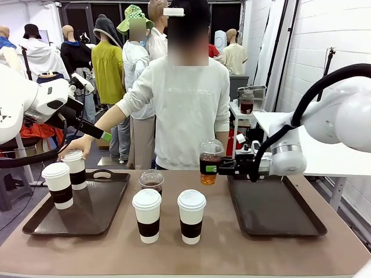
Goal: Distribute the coffee onto the tray.
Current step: Pick up one iced Americano and place it on the right Handle tray.
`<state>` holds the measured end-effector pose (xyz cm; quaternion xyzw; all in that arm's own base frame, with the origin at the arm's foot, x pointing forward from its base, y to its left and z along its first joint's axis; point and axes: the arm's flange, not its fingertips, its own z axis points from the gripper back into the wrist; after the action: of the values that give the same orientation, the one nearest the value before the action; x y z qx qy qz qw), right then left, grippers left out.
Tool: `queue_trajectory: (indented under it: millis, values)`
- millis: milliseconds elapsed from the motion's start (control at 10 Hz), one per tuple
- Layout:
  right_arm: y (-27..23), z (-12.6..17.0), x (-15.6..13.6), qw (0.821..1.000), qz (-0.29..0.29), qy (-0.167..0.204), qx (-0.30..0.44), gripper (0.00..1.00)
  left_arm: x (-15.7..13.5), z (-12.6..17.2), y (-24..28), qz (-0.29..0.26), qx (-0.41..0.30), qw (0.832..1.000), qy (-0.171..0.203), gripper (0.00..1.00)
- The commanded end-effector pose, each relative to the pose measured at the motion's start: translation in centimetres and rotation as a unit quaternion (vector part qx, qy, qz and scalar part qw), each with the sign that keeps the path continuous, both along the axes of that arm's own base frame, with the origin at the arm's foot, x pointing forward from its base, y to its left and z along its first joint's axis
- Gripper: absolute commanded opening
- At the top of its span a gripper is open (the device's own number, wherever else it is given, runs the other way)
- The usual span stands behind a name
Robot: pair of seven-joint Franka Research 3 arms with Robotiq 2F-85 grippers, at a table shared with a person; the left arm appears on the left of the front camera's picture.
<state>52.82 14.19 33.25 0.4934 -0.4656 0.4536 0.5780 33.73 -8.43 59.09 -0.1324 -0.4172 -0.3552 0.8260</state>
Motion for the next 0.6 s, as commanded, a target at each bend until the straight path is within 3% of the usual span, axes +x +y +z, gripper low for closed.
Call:
queue_trajectory:
  millis: [0,500]
  values:
    - [-3.3,1.1,-2.3,0.999,-0.032,-0.010,0.028,0.63,0.1,0.0,0.1,-0.002,-0.001,1.000,-0.001,1.00]
    - [-9.4,0.4,-3.3,0.996,-0.084,-0.023,0.001,0.63,0.1,0.0,0.1,-0.002,-0.001,1.000,-0.001,1.00]
